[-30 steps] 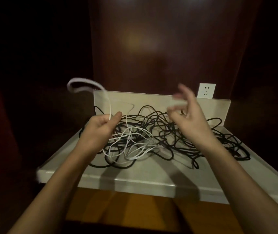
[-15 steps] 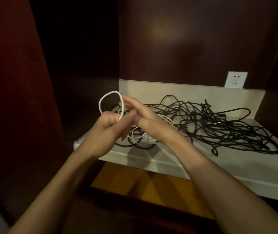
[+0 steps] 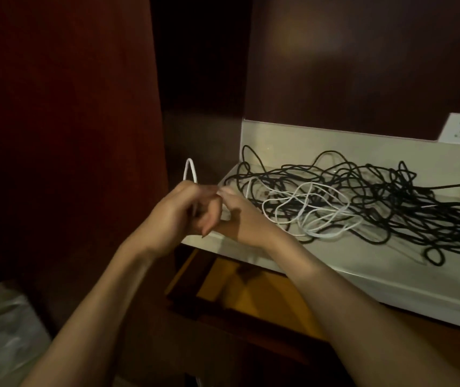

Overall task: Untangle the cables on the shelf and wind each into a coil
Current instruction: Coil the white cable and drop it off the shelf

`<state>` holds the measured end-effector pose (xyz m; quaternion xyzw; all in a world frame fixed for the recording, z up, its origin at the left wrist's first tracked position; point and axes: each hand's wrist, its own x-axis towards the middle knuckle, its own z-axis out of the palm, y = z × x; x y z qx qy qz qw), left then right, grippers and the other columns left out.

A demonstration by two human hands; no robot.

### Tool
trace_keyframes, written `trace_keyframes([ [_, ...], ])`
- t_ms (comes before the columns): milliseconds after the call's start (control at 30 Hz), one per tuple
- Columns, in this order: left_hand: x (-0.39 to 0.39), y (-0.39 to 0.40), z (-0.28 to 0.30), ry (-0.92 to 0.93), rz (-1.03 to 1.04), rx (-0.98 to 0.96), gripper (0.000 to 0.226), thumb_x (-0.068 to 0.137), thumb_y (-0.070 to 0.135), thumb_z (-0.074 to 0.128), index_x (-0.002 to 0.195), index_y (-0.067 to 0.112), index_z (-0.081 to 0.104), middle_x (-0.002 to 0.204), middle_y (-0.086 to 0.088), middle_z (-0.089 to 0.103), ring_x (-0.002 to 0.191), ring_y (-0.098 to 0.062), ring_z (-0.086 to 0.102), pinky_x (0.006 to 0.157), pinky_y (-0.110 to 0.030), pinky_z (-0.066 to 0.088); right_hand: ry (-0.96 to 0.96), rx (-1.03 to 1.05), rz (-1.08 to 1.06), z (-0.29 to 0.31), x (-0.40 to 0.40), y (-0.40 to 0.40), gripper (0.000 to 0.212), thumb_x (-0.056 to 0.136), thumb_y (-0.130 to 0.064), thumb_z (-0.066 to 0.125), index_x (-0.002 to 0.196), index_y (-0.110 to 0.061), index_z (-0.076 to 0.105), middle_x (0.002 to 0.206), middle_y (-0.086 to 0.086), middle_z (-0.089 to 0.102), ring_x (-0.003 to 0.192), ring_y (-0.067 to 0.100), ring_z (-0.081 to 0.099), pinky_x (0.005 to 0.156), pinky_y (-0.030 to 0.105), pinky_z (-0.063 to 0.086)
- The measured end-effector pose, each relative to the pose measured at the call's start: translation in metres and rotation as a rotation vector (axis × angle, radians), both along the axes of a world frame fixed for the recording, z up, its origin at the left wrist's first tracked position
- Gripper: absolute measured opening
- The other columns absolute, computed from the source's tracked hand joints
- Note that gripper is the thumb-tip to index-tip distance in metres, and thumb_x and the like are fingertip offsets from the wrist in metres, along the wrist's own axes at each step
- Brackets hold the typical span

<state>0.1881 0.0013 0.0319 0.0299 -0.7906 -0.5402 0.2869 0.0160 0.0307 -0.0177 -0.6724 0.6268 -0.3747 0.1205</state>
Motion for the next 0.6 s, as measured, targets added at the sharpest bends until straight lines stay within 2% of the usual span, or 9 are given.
trace_keyframes([
  [67,0.012,-0.016,0.004,-0.124,0.006,-0.054,0.053,0.094,0.032,0.034,0.049,0.012,0.054,0.048,-0.007,0.036,0.043,-0.013,0.034,0.051,-0.02,0.033,-0.187,0.102,0.012,-0.005,0.009,-0.009,0.009,0.092,-0.019,0.065,0.096,-0.011,0.066,0.09,0.011,0.068,0.083,0.017,0.066,0.073,0.034,0.052],
  [133,0.019,-0.028,0.006,-0.2,0.138,-0.111,0.051,0.096,0.035,0.037,0.055,0.01,0.053,0.054,-0.01,0.037,0.045,-0.015,0.034,0.048,-0.022,0.03,-0.241,0.105,-0.047,-0.005,0.013,-0.009,0.012,0.1,-0.015,0.055,0.09,-0.009,0.061,0.079,0.017,0.061,0.069,0.017,0.059,0.059,0.03,0.046],
  [200,0.019,-0.042,-0.001,-0.14,0.362,0.013,0.053,0.104,0.038,0.044,0.06,0.008,0.048,0.052,-0.005,0.036,0.042,-0.01,0.033,0.044,-0.018,0.031,-0.204,-0.003,-0.097,0.0,0.018,-0.004,0.024,0.102,-0.03,0.05,0.094,-0.009,0.057,0.079,0.018,0.055,0.068,0.018,0.051,0.062,0.031,0.039],
  [267,0.014,-0.055,-0.009,0.008,0.485,0.179,0.046,0.099,0.042,0.055,0.064,0.015,0.047,0.05,0.004,0.035,0.042,-0.009,0.03,0.044,-0.022,0.028,-0.206,-0.128,-0.102,0.006,0.024,0.001,0.029,0.103,-0.037,0.045,0.094,-0.011,0.054,0.076,0.011,0.052,0.068,0.016,0.048,0.064,0.033,0.038],
  [300,0.011,-0.061,-0.012,0.048,0.471,0.258,0.04,0.094,0.047,0.061,0.071,0.016,0.05,0.052,0.006,0.034,0.044,-0.01,0.029,0.045,-0.024,0.025,-0.185,-0.174,-0.101,0.009,0.026,0.003,0.026,0.104,-0.034,0.044,0.093,-0.012,0.053,0.074,0.007,0.051,0.067,0.014,0.048,0.062,0.033,0.038],
  [367,0.002,-0.067,-0.012,0.064,0.348,0.453,0.044,0.079,0.059,0.07,0.085,0.019,0.054,0.057,0.007,0.033,0.048,-0.008,0.026,0.046,-0.024,0.021,-0.095,-0.209,-0.106,0.012,0.03,0.004,0.022,0.105,-0.027,0.045,0.092,-0.011,0.053,0.07,0.006,0.052,0.063,0.015,0.048,0.059,0.034,0.037],
  [400,-0.003,-0.068,-0.012,0.058,0.315,0.568,0.044,0.076,0.061,0.073,0.08,0.022,0.054,0.06,0.006,0.034,0.049,-0.007,0.027,0.046,-0.023,0.021,-0.053,-0.208,-0.105,0.011,0.03,0.003,0.021,0.105,-0.026,0.045,0.091,-0.011,0.054,0.07,0.008,0.053,0.062,0.017,0.048,0.058,0.035,0.037],
  [500,-0.024,-0.07,-0.015,0.046,0.325,0.86,0.036,0.086,0.047,0.071,0.064,0.026,0.053,0.062,0.005,0.038,0.046,-0.004,0.036,0.046,-0.019,0.03,0.045,-0.2,-0.108,0.006,0.031,0.003,0.02,0.104,-0.024,0.047,0.092,-0.011,0.055,0.068,0.007,0.054,0.06,0.014,0.048,0.058,0.034,0.038],
  [600,-0.037,-0.062,-0.02,-0.021,0.334,0.945,0.026,0.089,0.038,0.07,0.08,0.015,0.062,0.065,0.002,0.051,0.055,-0.008,0.046,0.055,-0.021,0.046,0.118,-0.205,-0.081,-0.001,0.028,0.012,0.017,0.104,-0.024,0.048,0.095,-0.012,0.055,0.069,0.0,0.056,0.062,0.013,0.053,0.059,0.041,0.042],
])
